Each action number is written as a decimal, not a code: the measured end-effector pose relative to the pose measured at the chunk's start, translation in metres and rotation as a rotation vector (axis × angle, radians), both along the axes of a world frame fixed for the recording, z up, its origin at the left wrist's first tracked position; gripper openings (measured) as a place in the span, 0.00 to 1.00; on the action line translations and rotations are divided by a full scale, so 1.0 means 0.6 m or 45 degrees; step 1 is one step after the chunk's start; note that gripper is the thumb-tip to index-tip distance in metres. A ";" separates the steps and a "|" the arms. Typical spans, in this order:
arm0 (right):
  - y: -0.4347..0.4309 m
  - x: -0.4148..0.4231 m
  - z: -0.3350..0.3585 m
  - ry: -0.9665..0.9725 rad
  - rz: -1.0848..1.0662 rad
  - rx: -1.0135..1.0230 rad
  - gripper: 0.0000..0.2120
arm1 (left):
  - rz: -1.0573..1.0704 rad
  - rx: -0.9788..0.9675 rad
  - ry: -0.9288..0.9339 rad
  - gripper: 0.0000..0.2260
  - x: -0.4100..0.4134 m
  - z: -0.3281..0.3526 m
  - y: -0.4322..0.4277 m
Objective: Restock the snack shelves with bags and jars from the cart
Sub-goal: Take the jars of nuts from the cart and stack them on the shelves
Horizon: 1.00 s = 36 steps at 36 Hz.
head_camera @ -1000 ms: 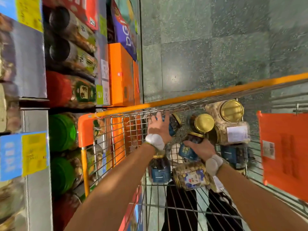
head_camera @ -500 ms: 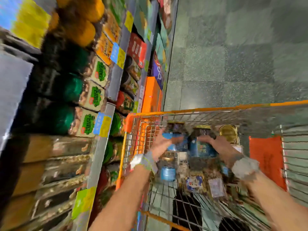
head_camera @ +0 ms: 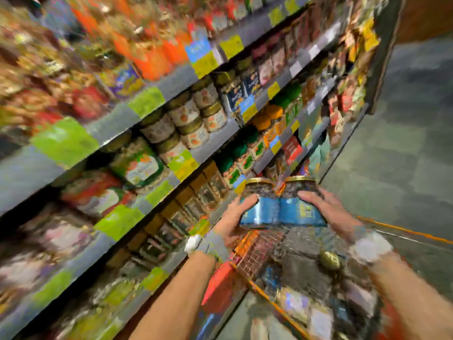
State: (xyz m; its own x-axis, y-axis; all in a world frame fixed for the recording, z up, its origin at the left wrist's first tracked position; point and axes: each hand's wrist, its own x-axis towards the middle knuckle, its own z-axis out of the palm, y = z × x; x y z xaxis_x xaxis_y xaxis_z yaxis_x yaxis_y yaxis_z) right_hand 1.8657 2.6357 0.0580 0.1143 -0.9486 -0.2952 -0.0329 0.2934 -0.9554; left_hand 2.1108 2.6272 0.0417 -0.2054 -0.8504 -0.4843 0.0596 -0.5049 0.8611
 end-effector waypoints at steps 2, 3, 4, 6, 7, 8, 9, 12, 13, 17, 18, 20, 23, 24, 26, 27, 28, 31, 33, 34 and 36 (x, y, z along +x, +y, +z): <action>0.002 0.032 0.041 0.034 0.072 -0.083 0.17 | 0.150 -0.043 0.029 0.21 0.035 0.072 0.039; 0.003 0.045 0.065 0.025 0.080 -0.123 0.13 | 0.195 -0.043 0.090 0.16 0.047 0.099 0.051; 0.006 0.057 0.087 0.004 0.101 -0.151 0.12 | 0.223 -0.062 0.169 0.16 0.056 0.128 0.067; 0.012 0.093 0.136 0.003 0.216 -0.238 0.28 | 0.275 -0.142 0.291 0.15 0.082 0.176 0.110; 0.017 0.121 0.159 0.012 0.260 -0.293 0.35 | 0.337 -0.182 0.300 0.12 0.108 0.199 0.133; 0.021 0.138 0.172 0.003 0.285 -0.304 0.34 | 0.364 -0.229 0.288 0.08 0.121 0.211 0.148; 0.024 0.166 0.189 0.014 0.319 -0.318 0.28 | 0.408 -0.289 0.265 0.06 0.142 0.234 0.170; 0.033 0.232 0.231 0.075 0.379 -0.446 0.14 | 0.406 -0.407 0.094 0.11 0.183 0.269 0.208; 0.038 0.261 0.243 0.075 0.406 -0.468 0.16 | 0.443 -0.442 0.029 0.22 0.205 0.286 0.228; 0.045 0.349 0.263 0.064 0.505 -0.543 0.45 | 0.568 -0.585 0.003 0.49 0.284 0.323 0.291; 0.061 0.373 0.277 0.055 0.514 -0.573 0.44 | 0.616 -0.635 -0.003 0.50 0.303 0.332 0.306; 0.110 0.419 0.319 0.060 0.556 -0.638 0.23 | 0.705 -0.725 -0.011 0.45 0.342 0.351 0.342; 0.176 0.494 0.365 0.049 0.602 -0.747 0.10 | 0.785 -0.815 -0.045 0.37 0.409 0.387 0.407; 0.192 0.514 0.376 0.037 0.605 -0.780 0.11 | 0.780 -0.840 -0.031 0.34 0.427 0.397 0.424; 0.229 0.560 0.399 -0.015 0.630 -0.811 0.09 | 0.785 -0.898 -0.039 0.26 0.473 0.416 0.463; 0.244 0.577 0.411 -0.030 0.647 -0.810 0.08 | 0.803 -0.926 -0.057 0.26 0.490 0.426 0.478; 0.259 0.598 0.422 -0.039 0.677 -0.821 0.08 | 0.815 -0.951 -0.069 0.30 0.510 0.437 0.497; 0.301 0.651 0.456 -0.151 0.774 -0.809 0.09 | 0.821 -1.005 -0.108 0.36 0.559 0.471 0.545; 0.318 0.678 0.473 -0.152 0.791 -0.847 0.14 | 0.822 -1.043 -0.124 0.31 0.581 0.488 0.567; 0.328 0.698 0.479 -0.147 0.786 -0.870 0.15 | 0.832 -1.061 -0.135 0.30 0.598 0.496 0.583; 0.344 0.725 0.491 -0.182 0.804 -0.877 0.18 | 0.852 -1.080 -0.154 0.32 0.619 0.508 0.604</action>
State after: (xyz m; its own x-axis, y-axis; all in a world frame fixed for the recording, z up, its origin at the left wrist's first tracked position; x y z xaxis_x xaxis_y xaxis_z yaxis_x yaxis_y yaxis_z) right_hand 2.3004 2.8420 0.3525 0.6583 -0.6592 0.3634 0.1380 -0.3689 -0.9192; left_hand 2.4825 2.9895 0.3468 0.4336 -0.8394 0.3277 -0.0076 0.3603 0.9328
